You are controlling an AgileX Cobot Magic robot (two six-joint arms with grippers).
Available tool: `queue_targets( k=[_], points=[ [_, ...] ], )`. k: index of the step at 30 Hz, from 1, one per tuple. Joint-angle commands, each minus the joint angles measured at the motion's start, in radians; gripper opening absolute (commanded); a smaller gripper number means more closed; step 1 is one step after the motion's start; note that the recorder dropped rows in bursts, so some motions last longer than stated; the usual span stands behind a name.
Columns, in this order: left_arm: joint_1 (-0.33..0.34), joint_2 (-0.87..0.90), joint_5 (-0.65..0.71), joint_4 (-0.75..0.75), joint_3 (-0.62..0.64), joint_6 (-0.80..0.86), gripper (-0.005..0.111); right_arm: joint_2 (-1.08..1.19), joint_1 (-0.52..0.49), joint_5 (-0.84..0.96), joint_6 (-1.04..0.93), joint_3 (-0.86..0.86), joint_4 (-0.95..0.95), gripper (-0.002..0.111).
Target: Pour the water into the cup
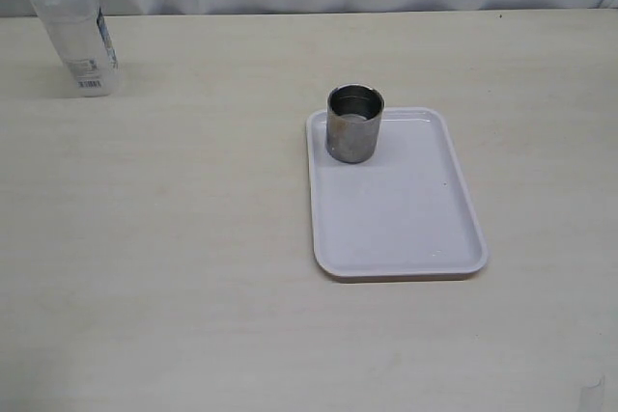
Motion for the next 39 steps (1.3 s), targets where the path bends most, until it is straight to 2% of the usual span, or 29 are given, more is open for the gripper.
queue_targets(
  k=[1, 4, 11, 15, 18, 22, 29, 39],
  points=[
    [-0.008, -0.002, -0.012, -0.002, 0.004, -0.006, 0.000, -0.003, -0.001, 0.004, -0.025, 0.017, 0.001, 0.004],
    [-0.008, -0.002, -0.011, -0.002, 0.004, -0.006, 0.000, -0.003, -0.001, 0.029, -0.133, 0.048, 0.101, 0.004],
    [-0.008, -0.002, -0.011, -0.002, 0.004, -0.006, 0.000, -0.003, -0.001, 0.056, -0.635, 0.201, 0.701, 0.004],
    [-0.008, -0.002, -0.011, -0.002, 0.004, -0.006, 0.000, -0.003, -0.001, 0.056, -0.866, 0.277, 0.906, 0.004],
    [-0.008, -0.002, -0.011, -0.002, 0.004, -0.006, 0.000, -0.003, -0.001, 0.205, -0.985, 0.277, 1.006, 0.004],
    [-0.008, -0.002, -0.011, -0.002, 0.004, -0.006, 0.000, -0.003, -0.001, 0.330, -1.068, 0.277, 1.057, 0.004],
    [-0.008, -0.002, -0.011, -0.002, 0.004, -0.006, 0.000, -0.003, -0.006, 0.563, -1.063, 0.277, 1.051, 0.004],
    [-0.008, -0.002, -0.012, -0.002, 0.004, -0.006, 0.000, -0.003, -0.101, 0.663, -1.032, 0.277, 1.042, 0.004]
  ],
)
